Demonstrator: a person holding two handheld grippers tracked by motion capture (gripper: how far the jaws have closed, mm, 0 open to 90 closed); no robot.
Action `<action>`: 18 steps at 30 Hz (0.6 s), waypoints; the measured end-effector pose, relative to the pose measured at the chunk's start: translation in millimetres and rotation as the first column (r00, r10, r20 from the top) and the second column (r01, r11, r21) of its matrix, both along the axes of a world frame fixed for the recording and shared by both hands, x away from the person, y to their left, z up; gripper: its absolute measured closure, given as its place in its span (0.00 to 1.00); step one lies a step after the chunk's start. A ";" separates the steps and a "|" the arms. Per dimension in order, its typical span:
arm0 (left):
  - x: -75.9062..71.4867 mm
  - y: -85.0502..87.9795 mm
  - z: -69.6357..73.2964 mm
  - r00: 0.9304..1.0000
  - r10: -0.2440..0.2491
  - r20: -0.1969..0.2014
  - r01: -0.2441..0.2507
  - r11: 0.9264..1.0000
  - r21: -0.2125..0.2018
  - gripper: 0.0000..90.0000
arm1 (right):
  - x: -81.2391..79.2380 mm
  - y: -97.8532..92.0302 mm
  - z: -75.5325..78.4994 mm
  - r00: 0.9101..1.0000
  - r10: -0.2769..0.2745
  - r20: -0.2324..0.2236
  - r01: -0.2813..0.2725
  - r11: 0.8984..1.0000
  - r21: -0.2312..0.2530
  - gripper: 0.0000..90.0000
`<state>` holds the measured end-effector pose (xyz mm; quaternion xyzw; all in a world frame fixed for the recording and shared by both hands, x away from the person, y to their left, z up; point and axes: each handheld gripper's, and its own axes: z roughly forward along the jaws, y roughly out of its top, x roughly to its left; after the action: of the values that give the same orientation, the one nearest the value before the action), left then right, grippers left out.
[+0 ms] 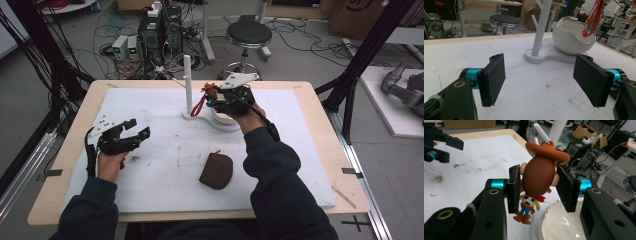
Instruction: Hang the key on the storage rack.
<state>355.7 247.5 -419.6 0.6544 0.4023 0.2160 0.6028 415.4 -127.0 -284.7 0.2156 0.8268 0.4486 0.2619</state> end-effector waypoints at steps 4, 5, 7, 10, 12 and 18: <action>0.0 0.1 0.0 1.000 0.001 0.000 -0.001 1.000 -0.001 0.29 | 6.0 10.1 3.3 1.000 0.017 -0.005 -0.017 1.000 0.013 0.64; 0.0 0.1 0.0 1.000 0.001 0.000 -0.001 1.000 -0.001 0.29 | 7.7 13.0 4.2 1.000 0.021 -0.009 -0.021 1.000 0.011 0.64; 0.2 0.4 0.0 1.000 0.001 0.001 -0.001 1.000 0.000 0.29 | 10.1 20.2 6.4 1.000 0.023 -0.013 -0.023 1.000 0.006 0.64; 0.2 0.5 0.0 1.000 0.000 0.000 0.000 1.000 -0.005 0.29 | 13.9 28.3 10.8 0.999 0.038 0.000 -0.038 0.999 0.016 0.64; 0.3 0.9 -0.1 1.000 -0.002 -0.001 0.002 1.000 0.000 0.29 | 15.7 33.2 13.4 0.999 0.042 0.001 -0.042 0.999 0.018 0.64; 0.3 0.7 -0.1 1.000 0.000 0.001 0.000 1.000 -0.005 0.29 | 26.0 45.4 19.6 1.000 0.024 0.005 -0.024 0.999 0.032 0.64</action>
<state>355.9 248.3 -419.6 0.6530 0.4025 0.2152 0.6044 441.4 -81.5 -265.1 0.2087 0.8214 0.4655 0.2551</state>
